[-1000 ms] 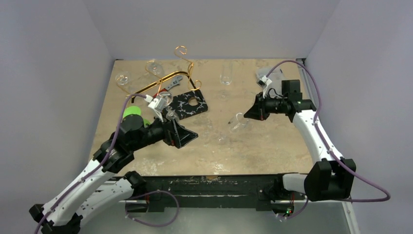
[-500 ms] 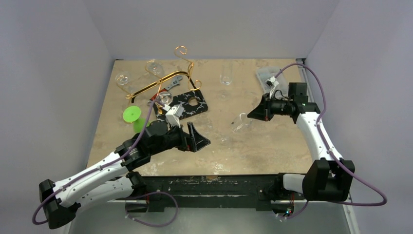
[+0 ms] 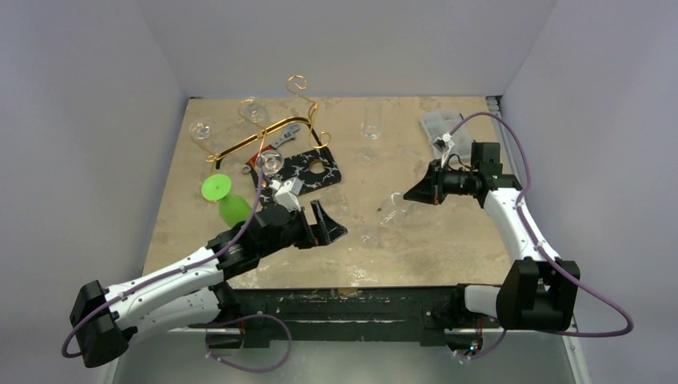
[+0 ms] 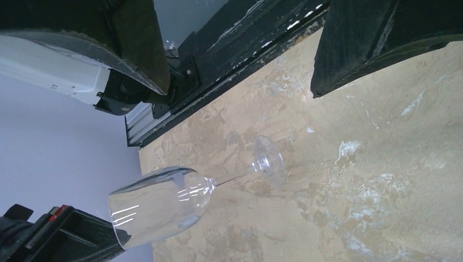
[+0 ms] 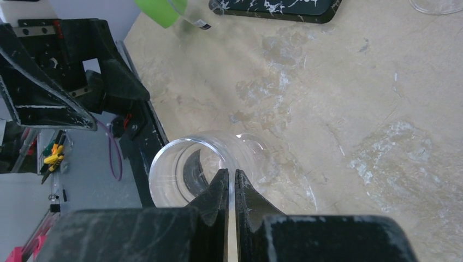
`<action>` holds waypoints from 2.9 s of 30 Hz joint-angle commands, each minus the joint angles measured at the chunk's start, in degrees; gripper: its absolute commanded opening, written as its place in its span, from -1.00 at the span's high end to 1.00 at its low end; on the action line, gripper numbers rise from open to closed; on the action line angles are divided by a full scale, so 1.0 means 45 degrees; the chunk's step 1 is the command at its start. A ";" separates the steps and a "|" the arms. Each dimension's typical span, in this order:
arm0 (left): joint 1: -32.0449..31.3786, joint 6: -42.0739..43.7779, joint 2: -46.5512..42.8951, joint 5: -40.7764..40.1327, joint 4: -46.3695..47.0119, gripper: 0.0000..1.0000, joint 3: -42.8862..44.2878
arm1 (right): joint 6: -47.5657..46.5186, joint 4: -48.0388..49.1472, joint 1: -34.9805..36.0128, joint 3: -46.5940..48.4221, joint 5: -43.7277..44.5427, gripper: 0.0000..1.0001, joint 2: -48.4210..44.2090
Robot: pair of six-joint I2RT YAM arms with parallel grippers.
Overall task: Place the wine glass upside down on the wine glass rack
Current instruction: Place the wine glass at the center of the board.
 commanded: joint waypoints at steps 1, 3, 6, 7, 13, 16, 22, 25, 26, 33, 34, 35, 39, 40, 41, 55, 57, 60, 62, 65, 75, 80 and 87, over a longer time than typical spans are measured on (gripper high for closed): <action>-0.0051 -0.0779 0.0430 -0.0345 0.1185 -0.93 -0.0096 | 0.0253 0.0524 -0.0063 0.0064 -0.1230 1.00 -0.0582; -0.0061 -0.0925 0.0578 -0.0350 0.1500 -0.93 -0.0220 | 0.0281 0.0593 -0.0073 0.0004 -0.1291 1.00 -0.0625; -0.0051 -0.1145 0.0739 -0.0401 0.1792 -0.93 -0.0400 | 0.0415 0.0815 -0.0073 -0.0173 -0.1416 1.00 -0.0702; -0.0051 -0.1185 0.0804 -0.0401 0.2118 -0.93 -0.0415 | 0.0414 0.0904 -0.0073 -0.0202 -0.1506 1.00 -0.0740; -0.0052 -0.1456 0.1119 -0.0392 0.2526 -0.93 -0.0559 | 0.0561 0.1214 -0.0087 -0.0415 -0.1930 1.00 -0.0864; -0.0051 -0.1559 0.1126 -0.0445 0.2686 -0.93 -0.0739 | 0.0567 0.1249 -0.0083 -0.0443 -0.1995 1.00 -0.0880; -0.0051 -0.1614 0.1253 -0.0586 0.2914 -0.94 -0.0846 | 0.0748 0.1446 -0.0105 -0.0559 -0.2058 1.00 -0.0865; -0.0051 -0.1628 0.1272 -0.0697 0.2962 -0.94 -0.0899 | 0.0758 0.1463 -0.0112 -0.0577 -0.2062 1.00 -0.0882; -0.0051 -0.1644 0.1244 -0.0739 0.2994 -0.94 -0.0936 | 0.0771 0.1483 -0.0127 -0.0574 -0.2077 1.00 -0.0894; -0.0046 -0.1707 0.1023 -0.1062 0.3353 -0.93 -0.1327 | 0.0952 0.1668 -0.0184 -0.0692 -0.2221 1.00 -0.0958; -0.0050 -0.1707 0.1032 -0.1082 0.3394 -0.93 -0.1348 | 0.0964 0.1712 -0.0190 -0.0711 -0.2239 1.00 -0.0962; -0.0041 -0.1692 0.1053 -0.1085 0.3412 -0.93 -0.1353 | 0.0987 0.1732 -0.0181 -0.0730 -0.2234 1.00 -0.0972; -0.0033 -0.1669 0.1098 -0.1160 0.3575 -0.93 -0.1422 | 0.1093 0.1840 -0.0206 -0.0774 -0.2329 1.00 -0.0977; -0.0032 -0.1654 0.1100 -0.1180 0.3605 -0.93 -0.1441 | 0.1121 0.1850 -0.0205 -0.0775 -0.2340 1.00 -0.0974; -0.0031 -0.1649 0.1118 -0.1197 0.3653 -0.93 -0.1441 | 0.1154 0.1881 -0.0224 -0.0785 -0.2359 1.00 -0.0986; 0.0294 -0.2139 0.1728 -0.1260 0.4380 -0.86 -0.1423 | 0.2243 0.2864 -0.0346 -0.1075 -0.3104 1.00 -0.1108; 0.0319 -0.2343 0.1900 -0.1247 0.4574 -0.82 -0.1461 | 0.2493 0.3085 -0.0363 -0.1120 -0.3197 1.00 -0.1137; 0.0320 -0.2765 0.2239 -0.1096 0.5074 -0.77 -0.1589 | 0.3049 0.3600 -0.0359 -0.1165 -0.3371 1.00 -0.1106; 0.0335 -0.3144 0.2419 -0.0978 0.5432 -0.74 -0.1713 | 0.3359 0.3885 -0.0364 -0.1139 -0.3448 1.00 -0.1030; 0.0338 -0.3635 0.2586 -0.0858 0.6029 -0.69 -0.1975 | 0.3415 0.3814 -0.0366 -0.0947 -0.3419 1.00 -0.0826; 0.0435 -0.3592 0.3354 -0.0360 0.6523 -0.68 -0.1978 | -0.1960 -0.1358 -0.0136 0.0468 -0.0106 1.00 0.0062; 0.0558 -0.3314 0.4210 0.0500 0.6868 -0.70 -0.1632 | -0.2785 -0.1812 0.0106 0.0483 0.0645 1.00 -0.0178; 0.0652 -0.3121 0.4687 0.1201 0.7116 -0.70 -0.1355 | -0.2951 -0.2073 0.0115 0.1201 0.1210 0.96 -0.0425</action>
